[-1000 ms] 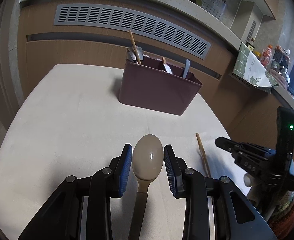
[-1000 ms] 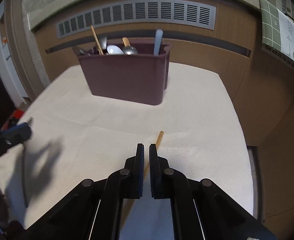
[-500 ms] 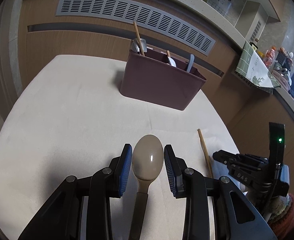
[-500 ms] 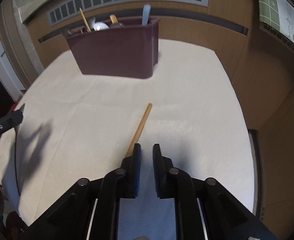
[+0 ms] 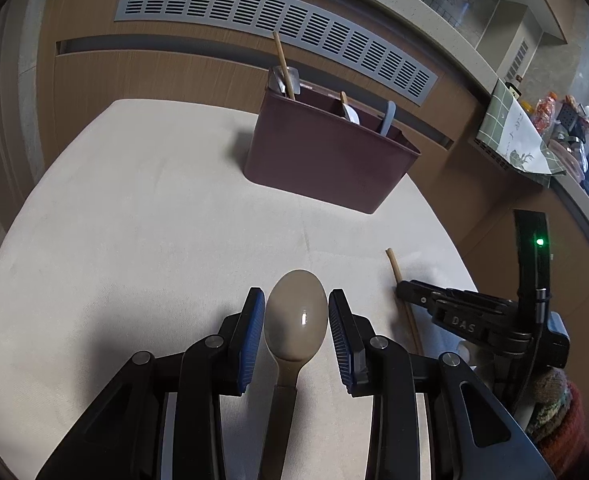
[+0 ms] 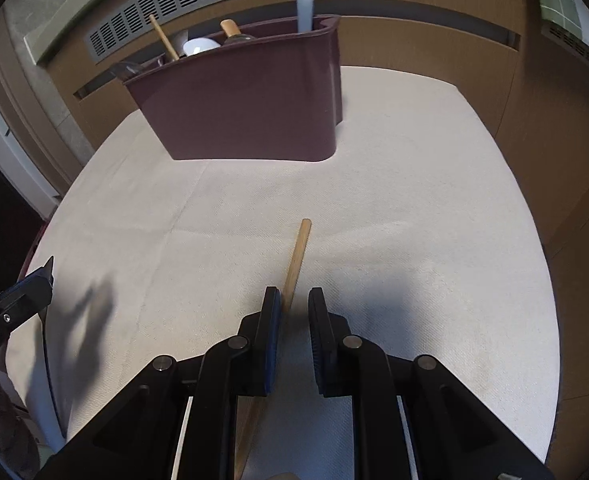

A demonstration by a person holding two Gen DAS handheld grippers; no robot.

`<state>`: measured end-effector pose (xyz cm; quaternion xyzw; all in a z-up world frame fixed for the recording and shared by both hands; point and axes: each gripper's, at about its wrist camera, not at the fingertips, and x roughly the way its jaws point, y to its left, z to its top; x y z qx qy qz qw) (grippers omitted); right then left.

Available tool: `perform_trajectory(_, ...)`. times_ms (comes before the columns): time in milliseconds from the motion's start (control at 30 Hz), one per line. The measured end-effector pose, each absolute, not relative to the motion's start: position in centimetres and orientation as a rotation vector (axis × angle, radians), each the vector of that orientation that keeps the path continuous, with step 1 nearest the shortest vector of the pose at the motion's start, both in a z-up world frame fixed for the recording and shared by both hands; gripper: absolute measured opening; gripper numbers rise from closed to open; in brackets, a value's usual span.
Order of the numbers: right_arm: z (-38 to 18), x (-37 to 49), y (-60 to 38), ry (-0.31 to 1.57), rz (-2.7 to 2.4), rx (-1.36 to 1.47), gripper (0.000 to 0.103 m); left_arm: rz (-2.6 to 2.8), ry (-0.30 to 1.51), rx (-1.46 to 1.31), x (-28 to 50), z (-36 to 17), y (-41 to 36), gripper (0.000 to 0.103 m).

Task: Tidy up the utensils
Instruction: 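Grasp the wooden chopstick with the right tool while the left holds the brown spoon, then lift the brown spoon and chopstick and carry them over the maroon holder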

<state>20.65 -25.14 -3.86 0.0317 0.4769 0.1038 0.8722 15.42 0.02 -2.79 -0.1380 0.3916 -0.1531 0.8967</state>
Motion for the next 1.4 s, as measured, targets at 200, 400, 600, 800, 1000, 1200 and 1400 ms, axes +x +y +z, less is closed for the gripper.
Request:
perform_trajectory(200,-4.5,21.3,-24.2,0.967,0.194,0.027,0.015,-0.324,0.808,-0.276,15.2,-2.7,-0.3,0.034)
perform_trajectory(400,-4.2,20.6,-22.8,0.947,0.174,-0.133,0.005,-0.341,0.752,-0.27,14.4,-1.8,0.0,0.034)
perform_trajectory(600,-0.7,19.0,-25.4,0.846,0.174,-0.01,0.005,-0.347,0.667,-0.257,13.6,0.7,0.2,0.034)
perform_trajectory(800,2.9,17.3,-26.0,0.726,0.18,0.001,0.005,-0.347,0.586,-0.245,12.9,2.8,0.3,0.034)
perform_trajectory(1000,4.2,16.8,-25.6,0.695,0.199,0.012,0.005,-0.34,0.548,-0.204,12.5,4.1,0.2,0.034)
perform_trajectory(1200,4.6,16.5,-25.5,0.67,0.189,0.005,0.005,-0.34,0.538,-0.202,12.6,4.5,0.3,0.034)
perform_trajectory(1400,5.3,17.1,-25.6,0.639,0.184,0.023,0.005,-0.359,0.505,-0.198,13.7,6.4,0.2,0.033)
